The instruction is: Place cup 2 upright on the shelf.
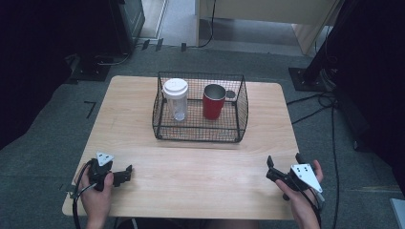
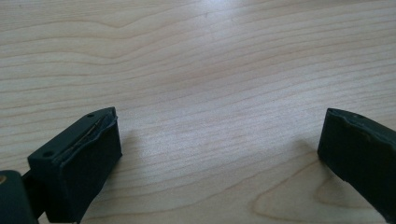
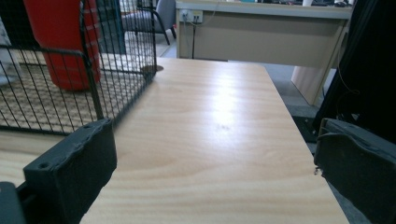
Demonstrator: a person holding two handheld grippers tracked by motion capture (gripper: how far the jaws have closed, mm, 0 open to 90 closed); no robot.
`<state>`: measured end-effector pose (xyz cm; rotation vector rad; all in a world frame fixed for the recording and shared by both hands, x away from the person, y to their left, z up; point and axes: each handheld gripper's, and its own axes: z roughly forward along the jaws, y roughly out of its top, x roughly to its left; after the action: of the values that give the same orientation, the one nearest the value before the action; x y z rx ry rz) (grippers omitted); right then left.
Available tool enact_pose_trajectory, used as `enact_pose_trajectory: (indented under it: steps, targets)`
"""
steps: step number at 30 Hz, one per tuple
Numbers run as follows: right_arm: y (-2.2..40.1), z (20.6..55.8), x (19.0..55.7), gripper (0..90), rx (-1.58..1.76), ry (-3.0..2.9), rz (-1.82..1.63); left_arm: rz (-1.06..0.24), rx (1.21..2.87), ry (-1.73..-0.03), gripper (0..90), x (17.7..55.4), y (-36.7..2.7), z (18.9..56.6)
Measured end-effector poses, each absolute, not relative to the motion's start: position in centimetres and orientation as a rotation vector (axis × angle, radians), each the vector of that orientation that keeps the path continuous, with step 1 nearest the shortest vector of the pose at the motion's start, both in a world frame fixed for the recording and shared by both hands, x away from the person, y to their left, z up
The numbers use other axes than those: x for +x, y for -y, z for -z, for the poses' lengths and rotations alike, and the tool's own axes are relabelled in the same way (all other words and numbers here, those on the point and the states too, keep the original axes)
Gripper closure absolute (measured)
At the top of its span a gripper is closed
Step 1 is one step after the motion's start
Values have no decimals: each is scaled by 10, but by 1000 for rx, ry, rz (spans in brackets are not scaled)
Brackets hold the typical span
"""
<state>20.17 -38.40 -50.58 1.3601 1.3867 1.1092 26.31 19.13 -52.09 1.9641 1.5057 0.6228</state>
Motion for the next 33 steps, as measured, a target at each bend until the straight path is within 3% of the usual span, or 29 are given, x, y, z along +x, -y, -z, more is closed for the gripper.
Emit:
enact_pose_trajectory:
  steps: [14,26,33]
  targets:
    - [411,523,186,0,1411,-1425,-1050,-621,1968,-1504,0,263,-191,521]
    - [401,526,196,2,1449,-1689,-766,-621,1967,-1504,0,263,-191,521]
    - [400,529,202,55,1501,-1754,-657,-621,1967,-1503,0,263,-191,521]
